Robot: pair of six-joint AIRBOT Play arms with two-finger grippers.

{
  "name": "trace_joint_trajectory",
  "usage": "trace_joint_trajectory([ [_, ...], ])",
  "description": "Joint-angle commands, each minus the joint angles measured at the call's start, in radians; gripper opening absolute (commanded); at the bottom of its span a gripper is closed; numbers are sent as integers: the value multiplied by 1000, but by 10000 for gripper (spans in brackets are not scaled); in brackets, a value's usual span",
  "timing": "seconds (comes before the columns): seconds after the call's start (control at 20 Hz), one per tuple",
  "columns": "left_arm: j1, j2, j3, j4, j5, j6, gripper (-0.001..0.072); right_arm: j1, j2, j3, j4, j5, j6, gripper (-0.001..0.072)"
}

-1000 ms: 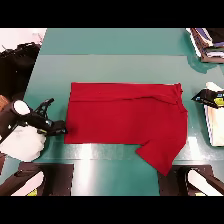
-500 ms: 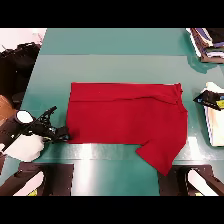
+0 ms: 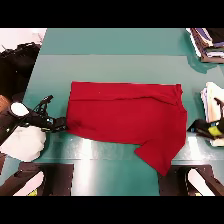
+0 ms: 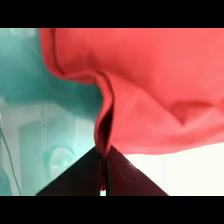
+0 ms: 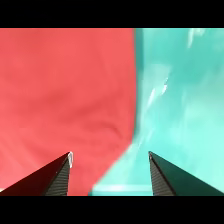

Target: Fold the shirts.

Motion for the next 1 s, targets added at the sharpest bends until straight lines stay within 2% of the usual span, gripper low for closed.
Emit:
trace_joint_trajectory([
  [0.0, 0, 1, 27, -8, 4, 3, 28, -52, 9, -145, 35, 63, 5, 555],
  [0.3, 0, 1, 27, -10, 11, 3, 28, 54, -8, -214, 49, 8, 26, 552],
  [0.35, 0, 1, 27, -10, 13, 3, 28, 80, -29, -213, 48, -5, 34, 506],
  [0.4, 0, 1, 27, -10, 12, 3, 28, 107, -51, -213, 51, -29, 34, 412],
  [0.5, 0, 1, 27, -9, 11, 12, 28, 162, -89, -213, 74, -85, 34, 379],
  [0.65, 0, 1, 27, 2, -8, 30, 27, 220, -98, -212, 64, -116, 34, 142],
  [0.7, 0, 2, 27, 7, -23, 31, 26, 232, -79, -211, 50, -113, 34, 44],
  [0.85, 0, 62, 24, 45, -84, 23, 25, 220, 41, -211, 21, -55, 34, 22],
  [0.95, 0, 174, 24, 109, -145, -30, 25, 184, 144, -211, 4, 13, 34, 22],
])
